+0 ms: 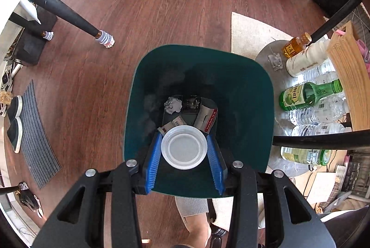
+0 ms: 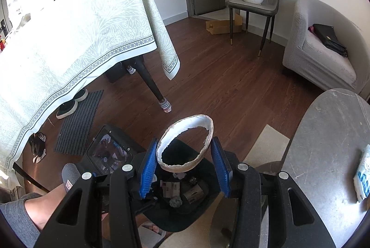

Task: Collect trash
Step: 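Open both tools to drop the lid and tape roll into the bin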

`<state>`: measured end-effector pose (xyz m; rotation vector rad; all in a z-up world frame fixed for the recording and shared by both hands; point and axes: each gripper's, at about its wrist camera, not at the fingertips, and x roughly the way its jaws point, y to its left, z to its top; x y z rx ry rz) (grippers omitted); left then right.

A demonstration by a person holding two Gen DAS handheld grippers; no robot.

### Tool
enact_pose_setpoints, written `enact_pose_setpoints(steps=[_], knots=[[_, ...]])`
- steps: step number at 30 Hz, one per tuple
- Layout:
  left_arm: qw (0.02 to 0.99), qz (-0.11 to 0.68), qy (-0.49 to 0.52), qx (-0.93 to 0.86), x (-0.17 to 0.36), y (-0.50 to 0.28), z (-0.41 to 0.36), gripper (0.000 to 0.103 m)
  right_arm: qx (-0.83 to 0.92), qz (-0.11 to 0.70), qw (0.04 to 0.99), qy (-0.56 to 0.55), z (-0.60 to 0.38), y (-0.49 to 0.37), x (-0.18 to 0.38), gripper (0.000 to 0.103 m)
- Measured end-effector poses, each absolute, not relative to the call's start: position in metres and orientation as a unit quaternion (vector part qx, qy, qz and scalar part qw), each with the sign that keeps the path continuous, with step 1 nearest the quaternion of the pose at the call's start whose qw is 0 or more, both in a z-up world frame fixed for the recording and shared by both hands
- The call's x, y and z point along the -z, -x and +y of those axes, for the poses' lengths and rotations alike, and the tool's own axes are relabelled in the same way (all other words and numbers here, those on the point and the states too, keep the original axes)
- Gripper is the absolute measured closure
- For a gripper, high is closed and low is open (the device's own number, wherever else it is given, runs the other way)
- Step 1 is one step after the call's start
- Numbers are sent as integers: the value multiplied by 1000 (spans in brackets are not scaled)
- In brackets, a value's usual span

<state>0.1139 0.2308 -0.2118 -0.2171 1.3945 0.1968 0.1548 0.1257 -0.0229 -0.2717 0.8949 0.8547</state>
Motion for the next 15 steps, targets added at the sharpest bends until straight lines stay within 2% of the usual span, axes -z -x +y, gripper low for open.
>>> enact_pose_setpoints(steps=[3, 15], knots=[[761, 630, 122, -93, 207, -109, 240, 51, -395, 429, 801, 135, 137, -155, 35, 57], [830, 532, 120, -115, 144, -88, 261, 54, -372, 461, 788, 169, 163, -163, 80, 57]])
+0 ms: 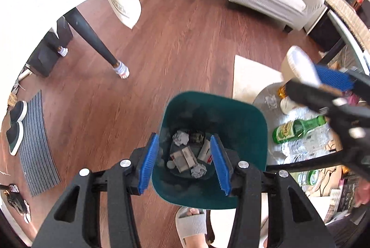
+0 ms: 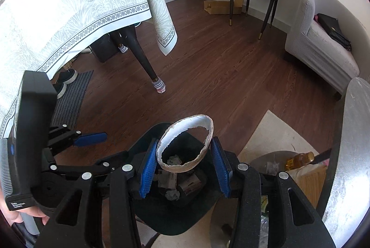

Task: Collect trash
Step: 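Open both tools to drop the lid and tape roll into the bin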

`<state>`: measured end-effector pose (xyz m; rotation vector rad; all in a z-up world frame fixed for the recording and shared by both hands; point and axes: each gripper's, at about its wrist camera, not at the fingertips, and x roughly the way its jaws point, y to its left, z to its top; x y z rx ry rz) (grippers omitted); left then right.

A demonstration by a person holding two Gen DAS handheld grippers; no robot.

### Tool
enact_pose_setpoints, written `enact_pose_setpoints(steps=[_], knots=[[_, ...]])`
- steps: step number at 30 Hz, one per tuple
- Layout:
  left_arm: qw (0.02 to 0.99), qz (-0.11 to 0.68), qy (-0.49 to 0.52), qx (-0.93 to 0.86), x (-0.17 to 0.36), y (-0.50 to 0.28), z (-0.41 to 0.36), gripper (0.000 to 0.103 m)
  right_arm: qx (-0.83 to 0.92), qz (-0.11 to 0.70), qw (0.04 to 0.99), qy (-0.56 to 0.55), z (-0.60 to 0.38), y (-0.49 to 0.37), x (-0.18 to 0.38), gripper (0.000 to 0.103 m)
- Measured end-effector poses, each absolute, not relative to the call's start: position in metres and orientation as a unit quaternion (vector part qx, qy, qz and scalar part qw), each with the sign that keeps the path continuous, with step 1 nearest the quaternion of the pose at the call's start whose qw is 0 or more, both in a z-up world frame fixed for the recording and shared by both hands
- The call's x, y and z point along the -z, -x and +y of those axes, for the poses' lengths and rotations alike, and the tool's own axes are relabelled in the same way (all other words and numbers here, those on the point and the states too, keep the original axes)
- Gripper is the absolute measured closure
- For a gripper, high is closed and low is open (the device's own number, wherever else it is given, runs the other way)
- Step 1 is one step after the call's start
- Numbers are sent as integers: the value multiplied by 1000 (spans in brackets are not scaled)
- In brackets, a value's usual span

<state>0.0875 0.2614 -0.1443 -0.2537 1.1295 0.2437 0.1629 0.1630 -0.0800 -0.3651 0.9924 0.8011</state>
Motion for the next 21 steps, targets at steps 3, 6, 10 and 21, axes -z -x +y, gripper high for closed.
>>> enact_pose_setpoints(steps=[3, 6, 10, 21], knots=[[844, 509, 121, -120, 128, -83, 266, 57, -367, 468, 784, 177, 168, -163, 91, 57], [855, 490, 113, -125, 114, -80, 269, 62, -366, 476, 778, 183, 172, -162, 103, 57], [872, 460, 114, -124, 91, -75, 273, 65, -361, 491, 769, 195, 179, -162, 123, 57], [902, 401, 125, -104, 41, -69, 261, 72, -356, 535, 726, 245, 190, -148, 188, 57]])
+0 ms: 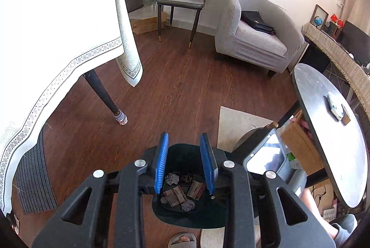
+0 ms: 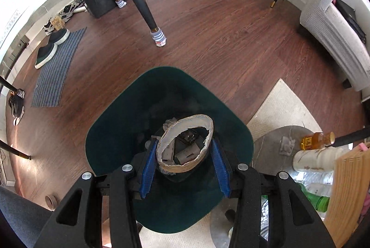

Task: Collect trash
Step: 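Open both tools to drop the lid and tape roll into the bin, then move both tools back over the table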

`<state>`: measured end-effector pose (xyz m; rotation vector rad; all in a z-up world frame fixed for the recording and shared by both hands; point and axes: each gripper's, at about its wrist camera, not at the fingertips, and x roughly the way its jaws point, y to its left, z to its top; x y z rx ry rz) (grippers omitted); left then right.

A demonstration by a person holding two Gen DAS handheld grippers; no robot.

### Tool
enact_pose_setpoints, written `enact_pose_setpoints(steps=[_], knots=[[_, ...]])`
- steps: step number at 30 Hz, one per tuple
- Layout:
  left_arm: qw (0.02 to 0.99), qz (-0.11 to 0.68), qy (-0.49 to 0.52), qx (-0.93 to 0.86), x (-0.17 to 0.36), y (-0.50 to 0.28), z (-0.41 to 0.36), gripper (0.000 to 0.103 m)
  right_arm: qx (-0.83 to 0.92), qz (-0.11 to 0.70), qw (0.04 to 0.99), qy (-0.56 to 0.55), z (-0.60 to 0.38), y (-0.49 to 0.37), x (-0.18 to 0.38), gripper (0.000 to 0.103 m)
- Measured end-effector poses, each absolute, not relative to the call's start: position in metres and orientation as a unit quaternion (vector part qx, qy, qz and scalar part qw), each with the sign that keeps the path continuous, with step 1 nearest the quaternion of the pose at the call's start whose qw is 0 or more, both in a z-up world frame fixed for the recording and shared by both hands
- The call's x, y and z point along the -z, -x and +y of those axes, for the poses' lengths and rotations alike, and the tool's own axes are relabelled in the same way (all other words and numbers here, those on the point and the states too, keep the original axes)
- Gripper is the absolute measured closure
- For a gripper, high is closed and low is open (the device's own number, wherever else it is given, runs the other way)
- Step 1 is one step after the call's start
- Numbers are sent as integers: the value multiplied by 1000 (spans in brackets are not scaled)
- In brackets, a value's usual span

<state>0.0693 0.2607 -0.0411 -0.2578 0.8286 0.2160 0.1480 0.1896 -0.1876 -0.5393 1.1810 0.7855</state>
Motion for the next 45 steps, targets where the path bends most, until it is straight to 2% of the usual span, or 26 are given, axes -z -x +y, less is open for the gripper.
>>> enact_pose_setpoints(steps=[7, 9, 10, 17, 22, 35, 39, 44, 45], knots=[[915, 369, 132, -93, 17, -63, 250, 73, -354, 557, 697, 279, 193, -137, 226, 55], [918, 363, 127, -95, 11, -61, 249, 73, -349, 566, 689, 288, 194, -135, 238, 43], [919, 360, 126, -97, 9, -59, 250, 73, -347, 568, 687, 292, 192, -135, 241, 42], [924, 348, 118, -110, 2, -55, 255, 72, -354, 557, 688, 302, 190, -126, 235, 41], [927, 332, 132, -115, -4, -51, 260, 72, -373, 530, 701, 299, 183, -120, 205, 41], [948, 281, 105, -103, -34, -56, 231, 69, -400, 404, 794, 216, 139, -114, 59, 41], [951, 276, 96, -104, -37, -61, 220, 60, -394, 382, 813, 196, 118, -118, 28, 41], [951, 277, 98, -99, -37, -69, 211, 58, -378, 346, 838, 187, 90, -120, -8, 41], [951, 276, 99, -97, -38, -70, 210, 53, -375, 342, 842, 183, 83, -120, -13, 41]])
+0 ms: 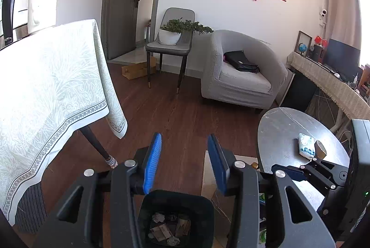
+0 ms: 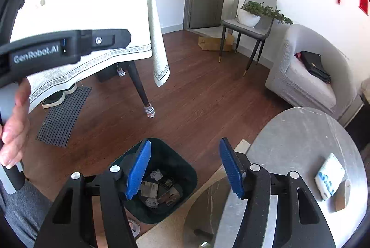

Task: Collect trash
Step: 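Move both tools back over the table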

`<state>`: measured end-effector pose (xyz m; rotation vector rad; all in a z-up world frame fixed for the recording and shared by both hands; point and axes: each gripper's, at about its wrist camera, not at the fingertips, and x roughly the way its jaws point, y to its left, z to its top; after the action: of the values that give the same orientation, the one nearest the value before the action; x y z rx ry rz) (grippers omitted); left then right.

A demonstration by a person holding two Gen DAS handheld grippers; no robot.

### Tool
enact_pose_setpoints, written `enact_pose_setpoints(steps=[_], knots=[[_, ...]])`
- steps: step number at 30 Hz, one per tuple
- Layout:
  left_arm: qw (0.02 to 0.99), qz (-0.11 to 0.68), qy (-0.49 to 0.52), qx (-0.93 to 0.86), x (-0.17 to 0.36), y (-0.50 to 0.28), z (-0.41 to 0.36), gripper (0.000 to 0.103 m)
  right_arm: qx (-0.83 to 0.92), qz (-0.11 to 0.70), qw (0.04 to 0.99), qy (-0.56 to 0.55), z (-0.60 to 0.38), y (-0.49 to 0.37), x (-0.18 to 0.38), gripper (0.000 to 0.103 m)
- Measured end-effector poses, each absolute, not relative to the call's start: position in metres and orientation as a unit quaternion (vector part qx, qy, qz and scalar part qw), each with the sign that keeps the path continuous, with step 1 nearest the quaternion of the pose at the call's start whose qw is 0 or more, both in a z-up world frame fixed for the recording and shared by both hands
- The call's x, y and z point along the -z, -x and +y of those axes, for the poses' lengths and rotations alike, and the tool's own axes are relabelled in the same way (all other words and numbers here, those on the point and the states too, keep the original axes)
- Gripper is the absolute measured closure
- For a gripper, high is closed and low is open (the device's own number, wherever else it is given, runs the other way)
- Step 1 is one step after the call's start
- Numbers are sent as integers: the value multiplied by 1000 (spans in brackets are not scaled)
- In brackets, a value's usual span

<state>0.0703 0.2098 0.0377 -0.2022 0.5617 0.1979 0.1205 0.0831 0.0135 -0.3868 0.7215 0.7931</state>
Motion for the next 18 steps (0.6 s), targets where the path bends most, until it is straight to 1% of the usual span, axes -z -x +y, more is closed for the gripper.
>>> enact_pose_setpoints(steps=[1, 4, 5, 6, 9, 10, 14, 15, 18], knots=[[951, 274, 101, -97, -38, -72, 207, 47, -372, 337, 846, 180, 76, -120, -19, 41], [954, 268, 102, -91, -41, -77, 194, 43, -357, 325, 859, 170, 52, -125, -32, 41], [954, 268, 101, -87, -41, -79, 188, 42, -351, 323, 863, 164, 44, -127, -34, 39], [955, 268, 98, -82, -41, -81, 182, 42, -343, 322, 868, 158, 34, -131, -36, 34], [957, 271, 85, -67, -41, -91, 159, 39, -317, 321, 881, 142, 5, -142, -40, 30], [957, 272, 77, -62, -41, -94, 150, 35, -308, 321, 885, 137, -4, -145, -40, 30], [959, 278, 43, -38, -37, -108, 115, 29, -276, 328, 896, 112, -40, -160, -38, 28], [959, 280, 36, -32, -36, -112, 107, 25, -268, 329, 899, 108, -49, -162, -38, 27], [958, 286, 22, -12, -32, -122, 85, 23, -250, 328, 906, 96, -75, -165, -37, 23]])
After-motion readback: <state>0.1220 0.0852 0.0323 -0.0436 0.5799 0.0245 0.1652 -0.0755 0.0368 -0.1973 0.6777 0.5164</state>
